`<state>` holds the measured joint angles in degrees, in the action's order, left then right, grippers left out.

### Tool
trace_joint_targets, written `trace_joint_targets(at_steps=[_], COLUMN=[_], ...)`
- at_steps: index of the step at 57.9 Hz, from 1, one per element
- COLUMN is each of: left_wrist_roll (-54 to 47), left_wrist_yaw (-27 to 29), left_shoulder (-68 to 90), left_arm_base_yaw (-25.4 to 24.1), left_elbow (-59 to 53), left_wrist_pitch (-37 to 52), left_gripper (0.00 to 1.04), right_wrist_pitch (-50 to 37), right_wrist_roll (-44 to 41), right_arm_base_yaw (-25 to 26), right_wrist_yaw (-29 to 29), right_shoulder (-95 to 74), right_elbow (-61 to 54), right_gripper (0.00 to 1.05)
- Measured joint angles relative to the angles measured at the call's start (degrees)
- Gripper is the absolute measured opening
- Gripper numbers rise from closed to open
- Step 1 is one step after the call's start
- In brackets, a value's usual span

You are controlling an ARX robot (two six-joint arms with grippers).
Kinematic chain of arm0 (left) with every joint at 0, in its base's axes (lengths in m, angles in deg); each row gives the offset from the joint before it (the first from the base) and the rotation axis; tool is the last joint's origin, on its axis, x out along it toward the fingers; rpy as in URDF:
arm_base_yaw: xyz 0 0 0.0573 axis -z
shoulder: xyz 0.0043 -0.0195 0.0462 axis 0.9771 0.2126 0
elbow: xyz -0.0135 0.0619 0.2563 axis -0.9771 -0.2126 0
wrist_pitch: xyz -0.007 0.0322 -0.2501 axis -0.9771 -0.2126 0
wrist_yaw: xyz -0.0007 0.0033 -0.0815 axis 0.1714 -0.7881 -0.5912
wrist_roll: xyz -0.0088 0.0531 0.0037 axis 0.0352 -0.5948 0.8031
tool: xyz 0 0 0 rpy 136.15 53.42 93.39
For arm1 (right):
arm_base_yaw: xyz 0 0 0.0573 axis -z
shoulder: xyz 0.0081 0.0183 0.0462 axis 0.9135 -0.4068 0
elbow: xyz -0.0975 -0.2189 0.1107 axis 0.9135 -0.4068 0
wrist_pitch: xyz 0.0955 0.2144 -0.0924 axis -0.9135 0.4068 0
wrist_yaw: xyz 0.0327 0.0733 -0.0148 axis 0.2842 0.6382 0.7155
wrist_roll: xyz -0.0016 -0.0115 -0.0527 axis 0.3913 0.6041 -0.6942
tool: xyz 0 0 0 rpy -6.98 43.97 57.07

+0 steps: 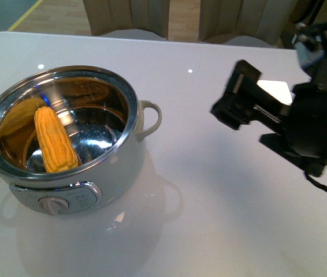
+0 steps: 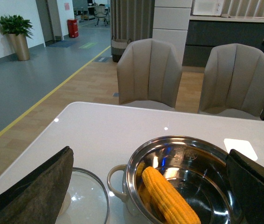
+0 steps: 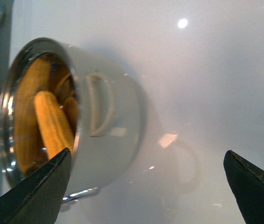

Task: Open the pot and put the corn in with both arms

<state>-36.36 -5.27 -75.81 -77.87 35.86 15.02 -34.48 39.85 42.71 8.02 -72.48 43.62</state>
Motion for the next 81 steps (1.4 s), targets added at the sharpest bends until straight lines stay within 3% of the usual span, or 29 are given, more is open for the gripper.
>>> trace_joint_targets(at_steps=[13,48,53,59,72,81], left_wrist_roll=[0.0,0.0,0.0,0.0,0.0,0.0], left_wrist_yaw=[0.0,0.0,0.0,0.0,0.0,0.0], left_shoulder=[0.0,0.0,0.0,0.0,0.0,0.0], left_arm_base_yaw=[0.0,0.0,0.0,0.0,0.0,0.0], left_elbow=[0.0,0.0,0.0,0.0,0.0,0.0], left_wrist_pitch=[0.0,0.0,0.0,0.0,0.0,0.0], left_gripper=[0.98,0.98,0.98,0.98,0.98,0.98], right_wrist_pitch=[-0.9,-3.4,-18.1,-30.3,-51.2,-47.8], right_wrist_roll=[-4.2,-5.6,-12.8,-20.6,-33.9,-37.4], right_arm_base_yaw=[4.9,5.0,5.0,6.3,11.1,14.0], right_wrist_yaw=[-4.7,-7.3,-13.3,-16.2,-13.2,-10.5], right_shoulder=[4.5,4.9,1.1,-1.1,7.7,19.3], right_elbow=[-5.7,-6.7,-10.7,-16.2,-25.3,-29.6], right_gripper=[0.96,0.95,0.82,0.67,0.32,0.05])
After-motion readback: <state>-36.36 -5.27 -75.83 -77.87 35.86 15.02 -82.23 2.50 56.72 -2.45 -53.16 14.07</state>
